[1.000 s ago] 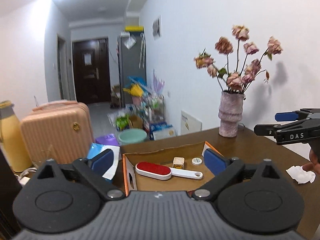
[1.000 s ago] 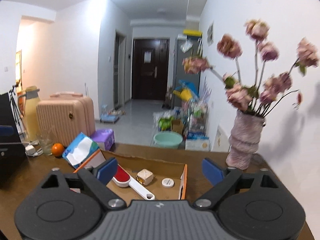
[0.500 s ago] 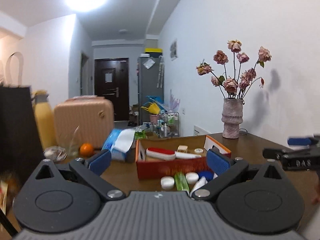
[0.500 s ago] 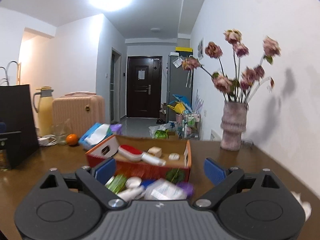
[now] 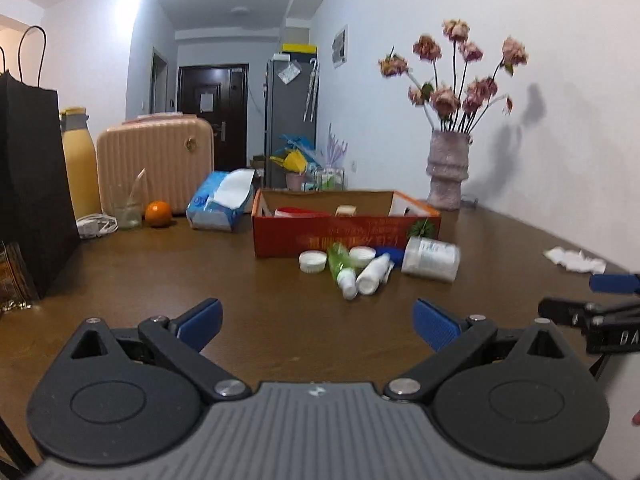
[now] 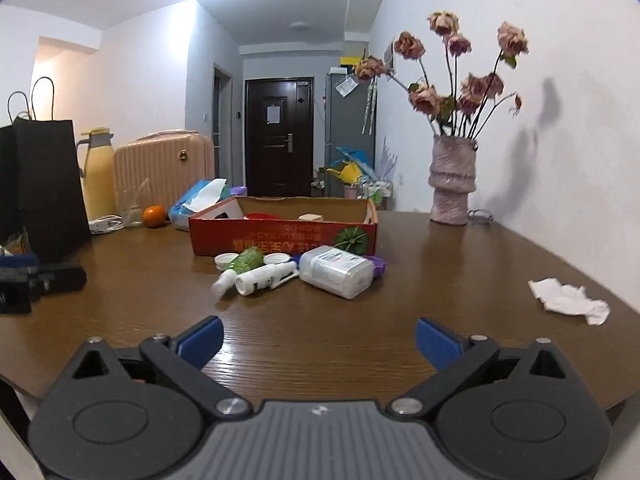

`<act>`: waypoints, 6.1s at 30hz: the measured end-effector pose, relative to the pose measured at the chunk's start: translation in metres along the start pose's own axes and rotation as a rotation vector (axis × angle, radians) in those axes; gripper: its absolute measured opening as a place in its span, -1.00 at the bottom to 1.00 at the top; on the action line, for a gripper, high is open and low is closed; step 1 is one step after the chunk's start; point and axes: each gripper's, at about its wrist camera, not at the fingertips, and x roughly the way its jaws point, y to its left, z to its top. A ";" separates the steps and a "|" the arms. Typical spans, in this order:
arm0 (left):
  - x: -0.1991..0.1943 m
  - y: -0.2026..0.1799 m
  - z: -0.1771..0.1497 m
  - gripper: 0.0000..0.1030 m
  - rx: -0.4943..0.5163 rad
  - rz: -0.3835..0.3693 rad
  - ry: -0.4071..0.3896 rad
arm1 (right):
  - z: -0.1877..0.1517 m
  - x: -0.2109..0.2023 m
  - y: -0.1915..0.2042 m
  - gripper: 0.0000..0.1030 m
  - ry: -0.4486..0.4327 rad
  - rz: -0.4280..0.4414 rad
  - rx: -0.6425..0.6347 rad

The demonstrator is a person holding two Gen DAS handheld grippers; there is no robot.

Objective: Organize rigid objects
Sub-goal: 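Withdraw both tools from the box back over the table items, then grasp a white screw cap with the left tool while the right tool grasps another white cap, then lift both white caps and carry them toward the box, then lower both white caps into the box and open both tools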

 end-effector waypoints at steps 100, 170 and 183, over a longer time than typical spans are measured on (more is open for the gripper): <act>-0.045 -0.016 0.041 -0.26 -0.183 -0.036 -0.130 | 0.050 -0.063 0.007 -0.24 -0.145 0.013 -0.134; 0.425 0.075 0.138 0.20 0.043 -0.091 0.185 | 0.190 0.490 -0.042 0.28 0.322 0.138 -0.049; 0.420 0.077 0.142 0.19 -0.008 -0.080 0.198 | 0.193 0.487 -0.048 0.27 0.286 0.174 0.000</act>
